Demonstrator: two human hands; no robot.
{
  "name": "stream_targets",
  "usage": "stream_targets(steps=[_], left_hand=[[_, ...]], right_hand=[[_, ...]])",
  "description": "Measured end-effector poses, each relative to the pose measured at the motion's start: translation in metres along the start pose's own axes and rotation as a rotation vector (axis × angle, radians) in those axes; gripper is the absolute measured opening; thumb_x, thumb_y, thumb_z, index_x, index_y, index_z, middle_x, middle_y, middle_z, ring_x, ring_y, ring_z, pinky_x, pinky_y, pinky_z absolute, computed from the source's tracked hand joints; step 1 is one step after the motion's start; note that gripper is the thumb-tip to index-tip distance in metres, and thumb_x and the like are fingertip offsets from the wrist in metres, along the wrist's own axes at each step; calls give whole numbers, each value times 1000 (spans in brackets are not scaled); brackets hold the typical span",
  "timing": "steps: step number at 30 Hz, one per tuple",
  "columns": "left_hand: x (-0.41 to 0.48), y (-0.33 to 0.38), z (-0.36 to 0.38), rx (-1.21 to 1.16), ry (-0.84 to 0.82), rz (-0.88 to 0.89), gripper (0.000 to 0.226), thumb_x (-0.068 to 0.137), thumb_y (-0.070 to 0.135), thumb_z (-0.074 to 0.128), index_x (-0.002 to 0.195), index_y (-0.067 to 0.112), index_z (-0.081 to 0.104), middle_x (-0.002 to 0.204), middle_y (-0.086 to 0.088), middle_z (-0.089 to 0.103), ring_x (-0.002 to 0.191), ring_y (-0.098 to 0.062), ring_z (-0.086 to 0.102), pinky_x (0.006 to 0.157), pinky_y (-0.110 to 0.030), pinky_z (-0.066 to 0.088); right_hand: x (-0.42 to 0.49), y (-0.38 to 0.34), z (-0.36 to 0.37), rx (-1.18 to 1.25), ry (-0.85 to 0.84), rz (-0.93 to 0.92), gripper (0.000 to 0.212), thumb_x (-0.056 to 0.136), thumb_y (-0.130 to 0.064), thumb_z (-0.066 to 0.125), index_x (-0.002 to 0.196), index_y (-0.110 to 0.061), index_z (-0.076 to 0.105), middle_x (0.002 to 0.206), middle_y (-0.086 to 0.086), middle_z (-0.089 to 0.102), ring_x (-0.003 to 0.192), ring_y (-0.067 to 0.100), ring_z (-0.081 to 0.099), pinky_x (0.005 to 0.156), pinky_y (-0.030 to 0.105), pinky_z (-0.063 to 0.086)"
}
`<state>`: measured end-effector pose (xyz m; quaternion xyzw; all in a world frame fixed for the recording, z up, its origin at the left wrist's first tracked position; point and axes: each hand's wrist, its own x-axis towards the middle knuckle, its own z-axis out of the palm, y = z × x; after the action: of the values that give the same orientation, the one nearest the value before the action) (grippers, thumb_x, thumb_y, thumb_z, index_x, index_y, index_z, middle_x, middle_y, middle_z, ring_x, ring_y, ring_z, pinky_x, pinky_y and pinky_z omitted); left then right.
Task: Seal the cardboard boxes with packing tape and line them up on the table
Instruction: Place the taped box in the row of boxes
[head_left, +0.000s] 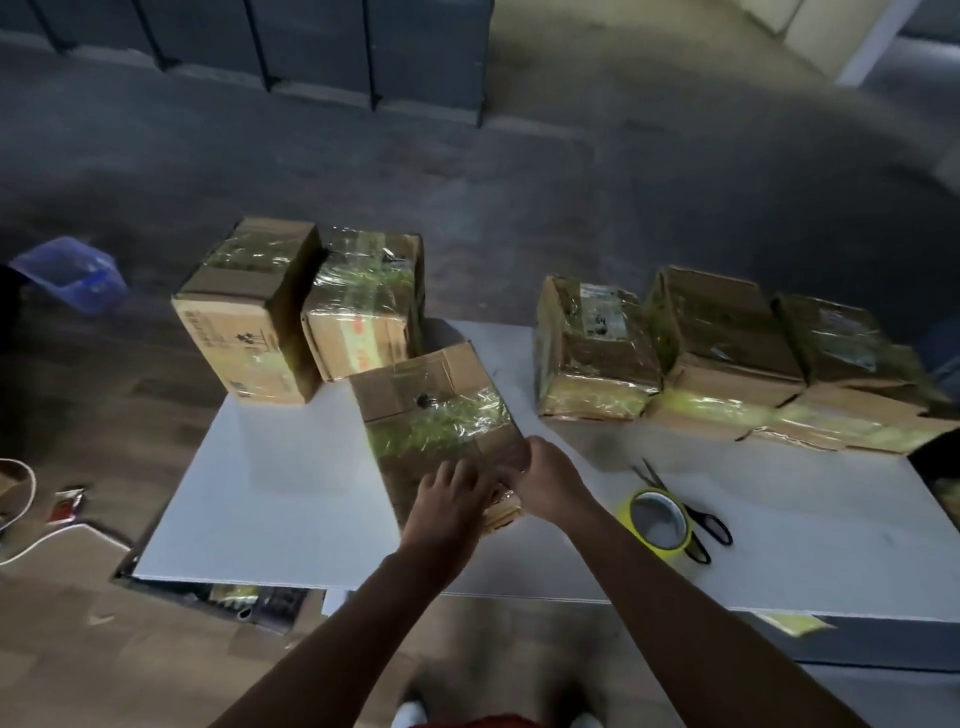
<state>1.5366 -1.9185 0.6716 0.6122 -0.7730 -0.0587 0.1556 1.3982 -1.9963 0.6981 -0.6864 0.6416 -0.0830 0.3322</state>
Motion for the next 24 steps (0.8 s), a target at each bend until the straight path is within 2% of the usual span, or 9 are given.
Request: stream_targets(steps=[2,5,9,11,13,16,19,22,24], left_hand=[[4,6,-7,-110,32,36,47,65,23,82,107,20,61,90,-4,60,76,-26,59,57,-33,48],[10,6,-15,-14,59,89,19,77,26,64,95,22,70,90,-1,68,81,-27,64,61,-33,50],[11,-9,-14,45,38,154,40,84,31,41,110,20,69,114,2,68,106,-24,63,81,-39,53],[10,-8,-14,69,23,209,44,86,34,38,114,18,68,118,1,67,109,-23,63,82,-36,53],[14,-4,-17,29,-23,244,41,89,33,37,112,16,67,112,0,68,101,-21,64,75,-31,54],[22,-6,-24,-124,-140,257,32,95,25,39,103,19,69,100,0,71,84,-17,66,66,-27,52],[27,-17,-30,-237,-136,159,28,96,20,46,115,25,67,110,2,70,97,-13,65,81,-22,51],[34,-41,-30,-27,-231,108,44,98,33,44,141,28,44,151,5,39,143,-18,29,116,-43,20],[39,-62,-32,114,-371,70,64,94,59,21,152,32,16,161,7,8,148,-19,-2,117,-55,3]], right_hand=[[3,1,-10,-11,-5,-34,42,84,-27,70,118,-7,56,114,9,62,106,26,58,79,26,41],[11,6,-30,-76,-29,-84,43,84,-17,69,123,-6,56,119,12,62,111,28,57,83,27,41],[26,12,-51,-120,-27,-106,51,84,-13,66,133,-11,52,128,11,59,115,27,56,92,31,44],[28,8,-44,-205,53,-114,46,88,-14,60,133,-12,50,130,12,55,118,30,53,95,37,45],[22,-3,-26,-231,154,-91,39,96,-20,46,134,-10,44,134,16,48,123,34,46,98,44,42],[11,-13,-2,-377,116,-97,70,93,-47,44,149,-14,18,157,11,15,144,34,12,110,56,25],[15,-1,-7,-430,58,-197,87,87,-60,51,153,-21,9,161,-1,0,147,29,-2,113,57,16],[19,11,-19,-503,8,-274,90,85,-61,54,153,-24,9,162,-5,-3,148,24,-2,115,51,12],[20,13,-18,-533,0,-281,90,85,-62,53,153,-25,8,161,-6,-5,148,24,-3,115,51,11]])
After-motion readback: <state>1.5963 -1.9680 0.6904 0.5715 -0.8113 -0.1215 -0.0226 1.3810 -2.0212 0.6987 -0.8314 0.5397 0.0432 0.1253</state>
